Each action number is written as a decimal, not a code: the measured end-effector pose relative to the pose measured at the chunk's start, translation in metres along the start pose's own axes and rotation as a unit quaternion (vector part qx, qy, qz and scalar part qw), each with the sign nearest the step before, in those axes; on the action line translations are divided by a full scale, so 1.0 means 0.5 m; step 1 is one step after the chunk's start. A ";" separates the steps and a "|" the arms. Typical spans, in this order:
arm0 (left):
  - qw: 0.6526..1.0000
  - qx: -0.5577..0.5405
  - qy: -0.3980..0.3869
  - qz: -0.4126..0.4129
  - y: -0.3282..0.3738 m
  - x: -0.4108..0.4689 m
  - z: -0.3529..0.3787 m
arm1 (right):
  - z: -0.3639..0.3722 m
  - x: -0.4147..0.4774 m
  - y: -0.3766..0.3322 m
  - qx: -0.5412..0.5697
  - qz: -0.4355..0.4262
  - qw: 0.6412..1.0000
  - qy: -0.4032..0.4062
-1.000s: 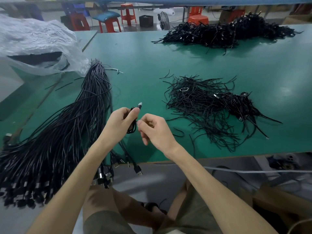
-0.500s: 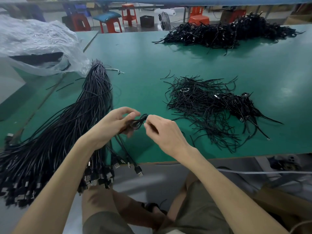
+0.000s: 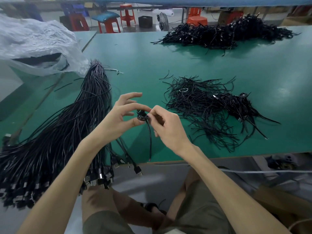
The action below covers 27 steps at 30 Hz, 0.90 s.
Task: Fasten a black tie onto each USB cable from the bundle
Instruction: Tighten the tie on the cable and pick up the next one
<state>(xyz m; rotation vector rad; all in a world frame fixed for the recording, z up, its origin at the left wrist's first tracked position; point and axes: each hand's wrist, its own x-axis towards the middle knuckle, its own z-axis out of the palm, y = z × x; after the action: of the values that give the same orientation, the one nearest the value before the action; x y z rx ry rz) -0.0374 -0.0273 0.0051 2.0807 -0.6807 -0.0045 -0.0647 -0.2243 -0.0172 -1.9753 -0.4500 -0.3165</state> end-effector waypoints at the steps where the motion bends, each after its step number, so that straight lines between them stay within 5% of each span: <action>1: 1.000 -0.007 0.003 0.009 -0.001 0.001 0.005 | 0.001 -0.001 -0.002 0.006 0.000 1.000 -0.003; 6: 0.994 0.005 0.112 -0.020 0.003 -0.002 0.041 | 0.007 -0.002 -0.003 -0.005 -0.005 1.000 0.001; 10: 0.987 -0.046 0.095 -0.120 0.011 0.005 0.048 | 0.004 0.003 0.004 -0.124 -0.059 0.991 -0.001; 16: 0.914 -0.265 -0.011 -0.307 0.005 0.015 0.032 | -0.010 0.007 0.018 -0.404 -0.289 0.868 0.001; 24: 0.946 -0.195 -0.022 -0.259 -0.027 0.009 0.044 | -0.013 -0.021 0.036 -0.327 -0.131 0.933 -0.067; 27: 0.949 -0.163 0.008 -0.270 -0.041 0.005 0.051 | -0.024 -0.026 0.035 -0.276 -0.095 0.956 -0.030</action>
<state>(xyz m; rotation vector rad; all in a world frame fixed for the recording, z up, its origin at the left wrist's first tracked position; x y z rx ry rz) -0.0324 -0.0396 -0.0248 1.8778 -0.0705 -0.3828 -0.0689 -0.2441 -0.0314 -2.4952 -0.6448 -0.5506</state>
